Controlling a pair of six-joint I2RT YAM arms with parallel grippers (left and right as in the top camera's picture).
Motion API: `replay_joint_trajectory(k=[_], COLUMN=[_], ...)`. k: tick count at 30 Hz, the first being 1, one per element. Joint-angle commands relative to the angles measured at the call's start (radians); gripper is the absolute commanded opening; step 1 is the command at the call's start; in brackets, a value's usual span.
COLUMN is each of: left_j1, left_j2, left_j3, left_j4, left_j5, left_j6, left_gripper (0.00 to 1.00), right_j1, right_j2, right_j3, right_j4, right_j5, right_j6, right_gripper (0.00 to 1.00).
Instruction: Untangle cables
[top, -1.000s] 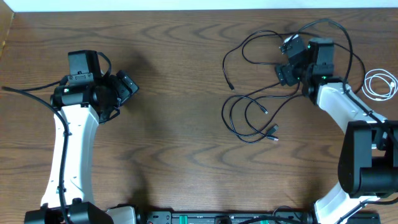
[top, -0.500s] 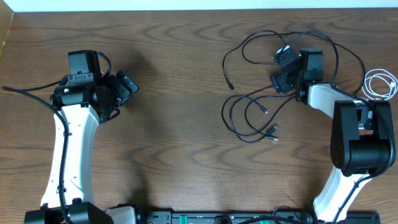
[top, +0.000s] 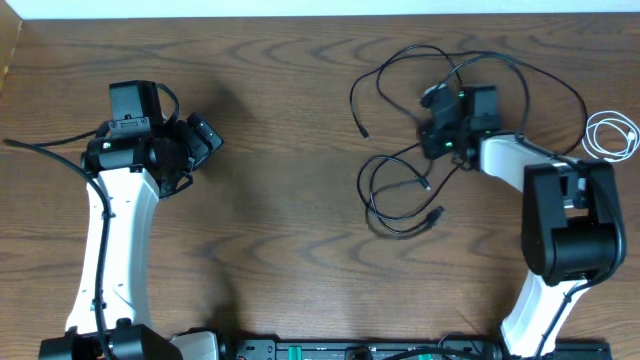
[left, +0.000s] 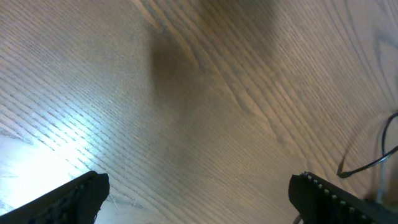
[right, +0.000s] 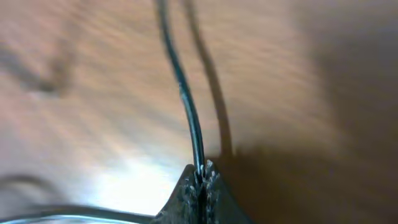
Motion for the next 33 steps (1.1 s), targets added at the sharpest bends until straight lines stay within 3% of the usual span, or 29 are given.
replay_joint_trajectory(k=[1,10,15,25,33], left_j1=[0.003,0.003,0.003,0.003,0.003], left_j2=[0.005,0.005,0.005,0.005,0.005], left_j3=[0.005,0.005,0.005,0.005,0.005], left_j4=[-0.003,-0.004,-0.004,-0.003,0.049], left_j5=[-0.006,-0.006,-0.006,-0.006,-0.068], left_j6=[-0.008,-0.008,-0.008,-0.008,-0.022], left_gripper=[0.98,0.98,0.98,0.98,0.98], right_j1=[0.084,0.324,0.334,0.344,0.372], right_j2=[0.022,-0.007,-0.114,-0.426,-0.458], right_j3=[-0.011,-0.01,-0.01,-0.01,-0.01], right_j4=[-0.055,-0.174,-0.203,-0.269,-0.305], right_j5=[-0.153,-0.07,0.064,-0.017,-0.02], right_j6=[0.191,0.242,0.289,0.312,0.457], right_gripper=[0.01,0.01,0.01,0.01,0.01])
